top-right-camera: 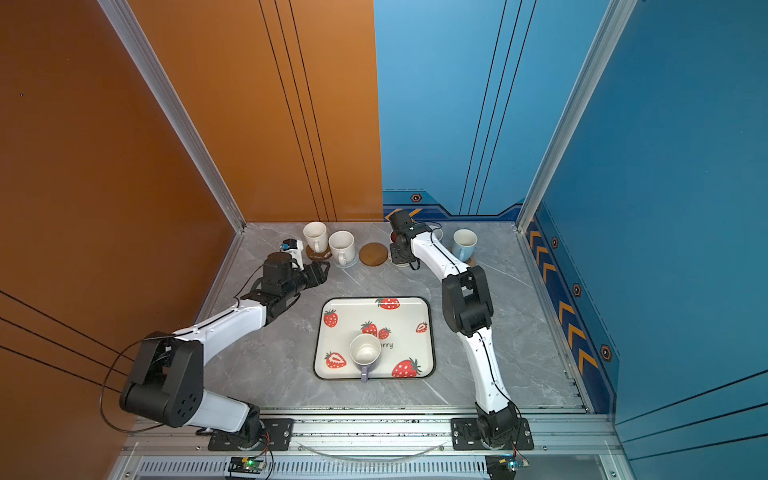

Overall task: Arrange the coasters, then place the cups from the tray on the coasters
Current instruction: 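Lower the red-lined mug onto the woven coaster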

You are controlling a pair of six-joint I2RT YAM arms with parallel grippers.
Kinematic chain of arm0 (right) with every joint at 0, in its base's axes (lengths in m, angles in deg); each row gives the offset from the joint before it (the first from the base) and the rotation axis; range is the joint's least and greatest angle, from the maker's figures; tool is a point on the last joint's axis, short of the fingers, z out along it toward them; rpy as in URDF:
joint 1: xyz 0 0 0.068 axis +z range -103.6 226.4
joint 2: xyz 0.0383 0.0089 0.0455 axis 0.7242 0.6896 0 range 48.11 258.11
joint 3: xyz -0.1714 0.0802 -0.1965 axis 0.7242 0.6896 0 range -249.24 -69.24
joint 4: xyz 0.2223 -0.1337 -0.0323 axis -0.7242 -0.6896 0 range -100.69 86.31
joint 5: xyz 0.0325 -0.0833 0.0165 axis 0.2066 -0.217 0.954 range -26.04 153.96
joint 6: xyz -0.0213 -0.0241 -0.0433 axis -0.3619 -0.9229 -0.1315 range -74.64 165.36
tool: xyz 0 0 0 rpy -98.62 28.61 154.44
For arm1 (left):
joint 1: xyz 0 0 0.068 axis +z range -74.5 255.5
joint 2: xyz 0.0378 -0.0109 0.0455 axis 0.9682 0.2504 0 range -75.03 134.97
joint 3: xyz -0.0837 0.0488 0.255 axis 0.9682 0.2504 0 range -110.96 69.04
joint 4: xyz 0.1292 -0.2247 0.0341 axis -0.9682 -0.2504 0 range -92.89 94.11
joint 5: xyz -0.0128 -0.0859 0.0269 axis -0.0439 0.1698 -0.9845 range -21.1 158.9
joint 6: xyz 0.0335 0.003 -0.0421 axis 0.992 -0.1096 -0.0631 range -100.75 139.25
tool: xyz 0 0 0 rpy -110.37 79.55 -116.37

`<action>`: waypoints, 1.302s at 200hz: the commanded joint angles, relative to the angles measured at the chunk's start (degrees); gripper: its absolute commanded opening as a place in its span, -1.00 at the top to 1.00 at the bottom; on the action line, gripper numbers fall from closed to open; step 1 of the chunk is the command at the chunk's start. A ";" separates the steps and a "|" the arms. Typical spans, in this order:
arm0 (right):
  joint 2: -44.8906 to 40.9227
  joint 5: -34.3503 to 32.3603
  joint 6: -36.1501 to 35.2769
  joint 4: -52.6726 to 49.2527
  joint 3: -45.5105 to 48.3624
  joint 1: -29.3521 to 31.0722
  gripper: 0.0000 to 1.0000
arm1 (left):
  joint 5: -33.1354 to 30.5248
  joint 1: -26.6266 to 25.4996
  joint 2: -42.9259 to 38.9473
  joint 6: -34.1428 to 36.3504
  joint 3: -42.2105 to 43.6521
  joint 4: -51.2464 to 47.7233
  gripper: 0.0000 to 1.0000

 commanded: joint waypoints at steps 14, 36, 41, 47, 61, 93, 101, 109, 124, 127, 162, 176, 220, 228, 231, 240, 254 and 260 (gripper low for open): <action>-0.06 0.49 -0.52 0.56 -3.35 -0.68 1.00 | 1.15 0.58 0.66 -0.06 -1.47 0.46 -0.37; 0.26 0.58 -0.60 0.53 -3.81 -0.78 1.00 | 1.19 0.54 0.65 -0.10 -1.83 0.46 -0.37; 0.37 0.58 -0.61 0.57 -3.90 -0.77 1.00 | 1.26 0.57 0.71 -0.10 -1.63 0.44 -0.38; 0.52 0.58 -0.60 0.55 -3.99 -0.76 1.00 | 1.29 0.59 0.73 -0.19 -1.65 0.44 -0.37; 0.69 0.62 -0.61 0.58 -4.16 -0.76 1.00 | 1.37 0.53 0.83 -0.17 -1.84 0.51 -0.38; 1.34 0.73 -0.61 0.51 -4.53 -0.85 1.00 | 1.64 0.55 0.74 -0.19 -1.71 0.51 -0.38; 1.38 0.84 -0.60 0.51 -4.54 -0.99 1.00 | 1.63 0.55 0.74 -0.19 -1.70 0.43 -0.38; 1.60 1.01 -0.61 0.51 -4.70 -0.94 1.00 | 1.72 0.56 0.74 -0.24 -1.75 0.51 -0.38; 1.79 1.00 -0.59 0.51 -4.88 -0.94 1.00 | 1.72 0.61 0.83 -0.27 -1.76 0.51 -0.38; 1.80 1.00 -0.60 0.51 -4.89 -0.94 1.00 | 1.72 0.55 0.89 -0.26 -1.86 0.50 -0.38; 2.15 1.08 -0.60 0.54 -4.98 -0.94 1.00 | 1.84 0.61 1.01 -0.33 -1.94 0.51 -0.38; 2.24 0.89 -0.68 0.57 -4.98 -0.94 1.00 | 1.90 0.54 1.08 -0.45 -1.89 0.51 -0.38; 2.41 0.70 -0.74 0.52 -4.98 -0.94 1.00 | 2.07 0.57 1.09 -0.54 -1.91 0.49 -0.38; 2.50 0.75 -0.72 0.57 -4.98 -0.94 1.00 | 2.19 0.56 1.09 -0.54 -1.87 0.51 -0.38; 2.50 0.81 -0.75 0.57 -4.98 -0.95 1.00 | 2.20 0.60 1.09 -0.54 -1.92 0.51 -0.38; 2.65 0.77 -0.75 0.53 -4.98 -0.94 1.00 | 2.18 0.53 1.09 -0.54 -1.94 0.46 -0.38; 2.74 0.84 -0.70 0.51 -4.98 -0.96 1.00 | 2.16 0.53 1.20 -0.56 -1.97 0.49 -0.38; 2.85 0.84 -0.70 0.58 -4.98 -0.94 1.00 | 2.18 0.56 1.17 -0.62 -1.98 0.50 -0.38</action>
